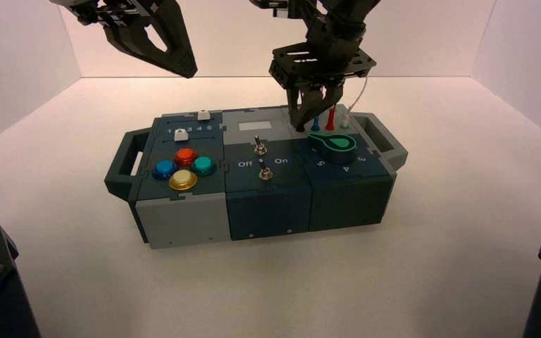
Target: Pull the black wire.
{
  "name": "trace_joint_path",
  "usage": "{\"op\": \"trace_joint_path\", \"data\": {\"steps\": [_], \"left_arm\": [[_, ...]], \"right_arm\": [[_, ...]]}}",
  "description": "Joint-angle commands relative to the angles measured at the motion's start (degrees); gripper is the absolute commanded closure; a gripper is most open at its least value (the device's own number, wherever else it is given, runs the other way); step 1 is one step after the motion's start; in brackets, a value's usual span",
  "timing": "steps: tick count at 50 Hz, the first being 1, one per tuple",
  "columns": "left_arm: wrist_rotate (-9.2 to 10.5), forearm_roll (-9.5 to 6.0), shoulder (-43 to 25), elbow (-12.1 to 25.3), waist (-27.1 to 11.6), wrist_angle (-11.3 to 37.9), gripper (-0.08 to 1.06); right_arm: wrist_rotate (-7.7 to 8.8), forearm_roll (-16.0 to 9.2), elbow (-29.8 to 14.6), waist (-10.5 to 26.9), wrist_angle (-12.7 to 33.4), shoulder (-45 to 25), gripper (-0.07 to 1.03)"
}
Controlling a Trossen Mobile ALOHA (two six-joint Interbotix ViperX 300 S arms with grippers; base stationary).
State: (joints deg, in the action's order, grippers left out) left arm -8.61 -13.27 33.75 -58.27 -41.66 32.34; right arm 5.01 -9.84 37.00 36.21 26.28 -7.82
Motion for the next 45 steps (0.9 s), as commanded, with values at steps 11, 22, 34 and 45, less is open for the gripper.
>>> {"op": "trace_joint_path", "data": {"steps": [11, 22, 34, 45], "left_arm": [[-0.09, 0.09, 0.5, 1.2, -0.2, -0.4, 1.01], [-0.09, 0.09, 0.5, 1.3, -0.2, -0.4, 1.01], [-0.09, 0.18, 0.6, 1.3, -0.2, -0.4, 1.01], [-0.09, 0.44, 1.0, 1.3, -0.1, -0.4, 1.01]], "right_arm": [[-1.23, 3.0, -0.4, -0.8, 2.9, 0.9, 0.99], [-1.14, 3.3, -2.8, -0.8, 4.7, 3.6, 0.99], [-1.23, 3.7, -5.4, -0.8, 7.7, 4.7, 0.99], [-1.14, 4.6, -6.6, -0.8, 8.6, 6.2, 0.99]]}}
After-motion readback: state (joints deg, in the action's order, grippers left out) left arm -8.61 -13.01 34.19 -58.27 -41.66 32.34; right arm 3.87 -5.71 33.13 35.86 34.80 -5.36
